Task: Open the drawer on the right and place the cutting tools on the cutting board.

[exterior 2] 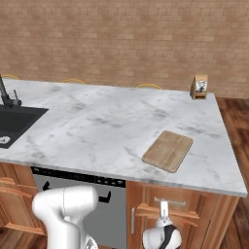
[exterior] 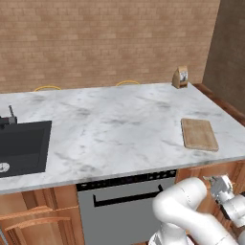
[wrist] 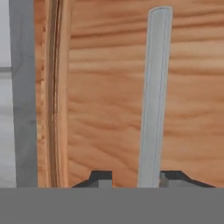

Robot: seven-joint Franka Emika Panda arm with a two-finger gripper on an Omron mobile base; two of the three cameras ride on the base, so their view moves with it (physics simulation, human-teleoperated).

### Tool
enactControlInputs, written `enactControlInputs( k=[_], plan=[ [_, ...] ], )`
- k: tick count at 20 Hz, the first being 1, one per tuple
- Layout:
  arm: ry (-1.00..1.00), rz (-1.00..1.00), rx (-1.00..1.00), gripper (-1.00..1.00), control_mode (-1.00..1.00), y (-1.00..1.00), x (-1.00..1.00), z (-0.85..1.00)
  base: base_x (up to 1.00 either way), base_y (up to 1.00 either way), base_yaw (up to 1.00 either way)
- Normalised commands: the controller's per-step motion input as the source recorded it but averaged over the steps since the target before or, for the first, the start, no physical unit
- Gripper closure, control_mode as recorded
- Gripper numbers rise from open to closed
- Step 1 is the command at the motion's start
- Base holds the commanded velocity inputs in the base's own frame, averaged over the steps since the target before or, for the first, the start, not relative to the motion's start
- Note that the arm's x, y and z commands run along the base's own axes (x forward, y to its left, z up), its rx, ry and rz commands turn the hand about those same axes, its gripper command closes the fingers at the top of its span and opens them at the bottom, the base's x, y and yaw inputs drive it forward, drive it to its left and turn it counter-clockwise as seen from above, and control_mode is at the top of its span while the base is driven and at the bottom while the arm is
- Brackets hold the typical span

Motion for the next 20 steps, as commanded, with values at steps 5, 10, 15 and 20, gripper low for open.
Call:
enactControlInputs(
  k=[5,10,15,20],
  plan=[
    [-0.14,-0.02,0.00,1.00,-1.00,-0.13,-0.63,0.63,0.00,0.00,0.00],
    [-0.12,-0.03,0.00,1.00,-1.00,-0.23,-0.89,0.65,0.00,0.00,0.00],
    [-0.07,-0.02,0.00,1.00,-1.00,-0.36,-1.00,0.66,0.00,0.00,0.00],
    [-0.01,-0.02,-0.02,1.00,-1.00,-0.31,-0.89,0.56,0.00,0.00,0.00]
  ],
)
